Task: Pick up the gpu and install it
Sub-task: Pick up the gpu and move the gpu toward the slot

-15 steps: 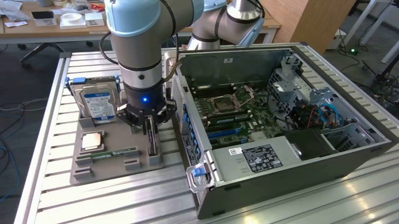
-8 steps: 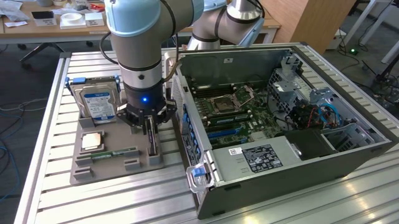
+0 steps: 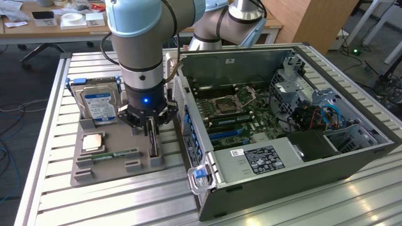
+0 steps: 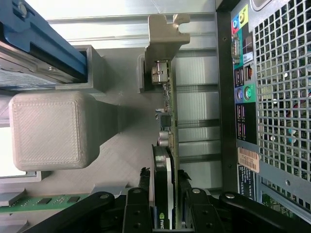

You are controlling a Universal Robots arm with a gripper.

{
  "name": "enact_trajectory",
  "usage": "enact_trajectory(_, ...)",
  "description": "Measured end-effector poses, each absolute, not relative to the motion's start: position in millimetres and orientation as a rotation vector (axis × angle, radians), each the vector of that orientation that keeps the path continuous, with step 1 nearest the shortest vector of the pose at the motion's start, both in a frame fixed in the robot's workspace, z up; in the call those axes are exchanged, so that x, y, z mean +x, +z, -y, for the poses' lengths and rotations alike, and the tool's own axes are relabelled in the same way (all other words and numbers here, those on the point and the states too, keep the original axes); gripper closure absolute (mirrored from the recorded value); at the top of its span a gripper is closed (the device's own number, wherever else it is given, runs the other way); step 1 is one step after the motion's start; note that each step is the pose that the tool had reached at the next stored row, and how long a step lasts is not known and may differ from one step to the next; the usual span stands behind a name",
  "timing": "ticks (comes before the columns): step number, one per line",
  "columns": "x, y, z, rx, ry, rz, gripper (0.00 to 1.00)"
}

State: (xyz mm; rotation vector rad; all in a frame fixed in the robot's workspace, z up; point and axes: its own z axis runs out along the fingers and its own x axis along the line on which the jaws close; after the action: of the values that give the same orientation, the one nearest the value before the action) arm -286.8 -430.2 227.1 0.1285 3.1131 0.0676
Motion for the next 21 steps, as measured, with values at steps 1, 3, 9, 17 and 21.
enact_trajectory(1,-286.8,227.1,430.2,0.129,0.068,-3.113,0.65)
enact_trajectory(3,-286.8,227.1,430.2,0.128,0.068,-3.113,0.73)
enact_trajectory(9,-286.8,227.1,430.2,0.129,0.068,-3.113,0.73)
enact_trajectory(17,-286.9,227.0,430.2,0.113,0.068,-3.114,0.73)
enact_trajectory(21,-286.8,226.9,430.2,0.084,0.068,-3.115,0.73)
